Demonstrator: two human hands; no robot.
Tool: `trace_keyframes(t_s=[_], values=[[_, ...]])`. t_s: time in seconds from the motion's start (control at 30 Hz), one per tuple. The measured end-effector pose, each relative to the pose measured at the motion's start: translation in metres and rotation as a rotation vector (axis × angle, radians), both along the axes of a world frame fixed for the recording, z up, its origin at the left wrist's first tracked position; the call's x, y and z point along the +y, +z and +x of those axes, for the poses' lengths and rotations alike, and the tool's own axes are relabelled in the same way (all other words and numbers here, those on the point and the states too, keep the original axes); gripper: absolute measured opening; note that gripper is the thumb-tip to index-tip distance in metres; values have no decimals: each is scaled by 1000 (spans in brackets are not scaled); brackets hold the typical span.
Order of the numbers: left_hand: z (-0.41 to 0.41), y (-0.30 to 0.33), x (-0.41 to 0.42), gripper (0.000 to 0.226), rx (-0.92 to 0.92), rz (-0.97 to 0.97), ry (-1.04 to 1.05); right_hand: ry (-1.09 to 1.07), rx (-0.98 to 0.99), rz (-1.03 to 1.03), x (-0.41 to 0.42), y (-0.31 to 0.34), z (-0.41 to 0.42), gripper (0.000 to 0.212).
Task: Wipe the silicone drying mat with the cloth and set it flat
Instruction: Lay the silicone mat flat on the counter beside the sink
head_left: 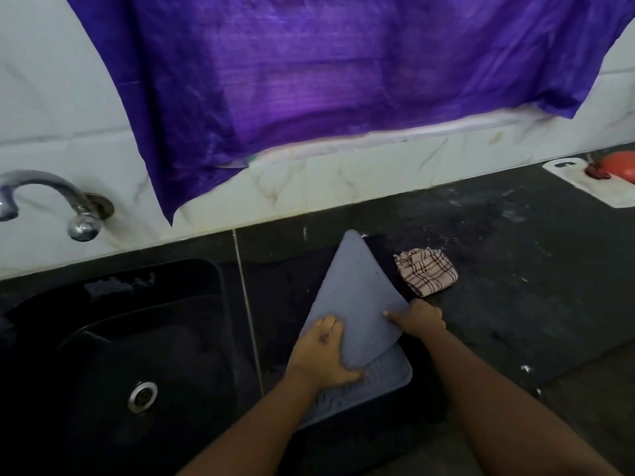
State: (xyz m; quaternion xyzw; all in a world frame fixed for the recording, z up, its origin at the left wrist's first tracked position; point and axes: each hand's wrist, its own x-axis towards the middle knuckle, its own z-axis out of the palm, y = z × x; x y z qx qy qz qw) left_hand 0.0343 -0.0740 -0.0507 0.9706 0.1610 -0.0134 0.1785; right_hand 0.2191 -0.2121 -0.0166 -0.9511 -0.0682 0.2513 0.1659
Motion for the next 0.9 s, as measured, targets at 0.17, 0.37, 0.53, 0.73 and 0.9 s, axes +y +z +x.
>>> trace_keyframes(t_s=[0.17, 0.37, 0.53, 0.73, 0.9], values=[[2, 6, -13, 60, -17, 119, -16, -81, 108, 143, 23, 16, 0, 49], [-3, 40, -2, 36, -145, -82, 136, -158, 354, 449, 47, 76, -5, 28], [-28, 68, 45, 40, -375, -48, 560, -146, 831, 1042, 83, 122, -11, 52], [-48, 64, 67, 94, -260, 258, 531, -268, 388, 903, 74, 90, 17, 19], [-36, 36, 53, 85, -41, 132, 412, -225, -100, 563, 19, 59, 41, 18]])
